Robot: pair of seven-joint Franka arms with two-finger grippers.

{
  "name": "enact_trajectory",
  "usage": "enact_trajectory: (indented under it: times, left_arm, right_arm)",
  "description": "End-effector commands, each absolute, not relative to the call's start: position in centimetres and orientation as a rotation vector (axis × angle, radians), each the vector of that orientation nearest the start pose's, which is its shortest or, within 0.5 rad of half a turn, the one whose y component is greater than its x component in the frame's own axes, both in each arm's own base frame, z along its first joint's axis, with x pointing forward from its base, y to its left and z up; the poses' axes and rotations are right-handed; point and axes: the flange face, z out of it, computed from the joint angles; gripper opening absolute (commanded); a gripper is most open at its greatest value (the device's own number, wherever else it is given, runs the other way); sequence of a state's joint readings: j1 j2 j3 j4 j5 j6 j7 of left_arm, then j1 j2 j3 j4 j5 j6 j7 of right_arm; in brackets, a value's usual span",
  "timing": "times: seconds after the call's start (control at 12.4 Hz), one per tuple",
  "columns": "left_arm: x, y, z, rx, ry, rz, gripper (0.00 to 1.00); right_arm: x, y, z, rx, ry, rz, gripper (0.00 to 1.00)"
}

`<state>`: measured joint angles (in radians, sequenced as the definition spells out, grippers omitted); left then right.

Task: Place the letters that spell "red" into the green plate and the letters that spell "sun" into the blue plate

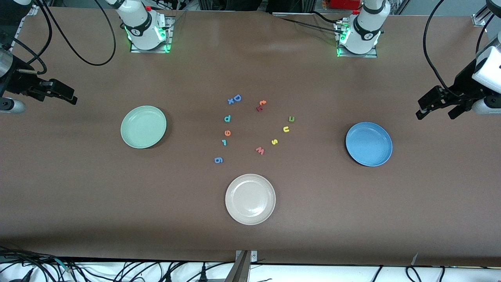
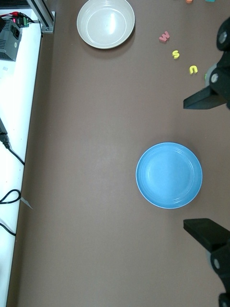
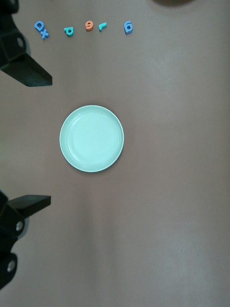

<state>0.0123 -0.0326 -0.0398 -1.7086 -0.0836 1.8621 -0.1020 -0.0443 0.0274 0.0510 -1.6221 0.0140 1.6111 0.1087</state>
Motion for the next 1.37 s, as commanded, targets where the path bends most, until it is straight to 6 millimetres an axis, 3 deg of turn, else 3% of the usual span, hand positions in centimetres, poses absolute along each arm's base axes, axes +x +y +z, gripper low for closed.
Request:
enact_trajectory:
  times: [0.0, 0.89, 1.29]
  left_arm:
    - [57.1, -2.4, 61.1, -3.194, -0.11, -0.303, 1.0]
    - [57.1, -2.3, 60.8, -3.197, -0.118, -0.274, 1.0]
    - [57.2, -2.5, 60.5, -3.196, -0.103, -0.267, 1.0]
  right_arm:
    - [55.8, 0.4, 59.0, -3.136, 0.14, 0.051, 1.0]
    - [55.8, 1.0, 59.0, -3.137, 0.126, 0.051, 1.0]
    - [55.6, 4.4, 58.7, -3.145, 0.034, 0.069, 1.0]
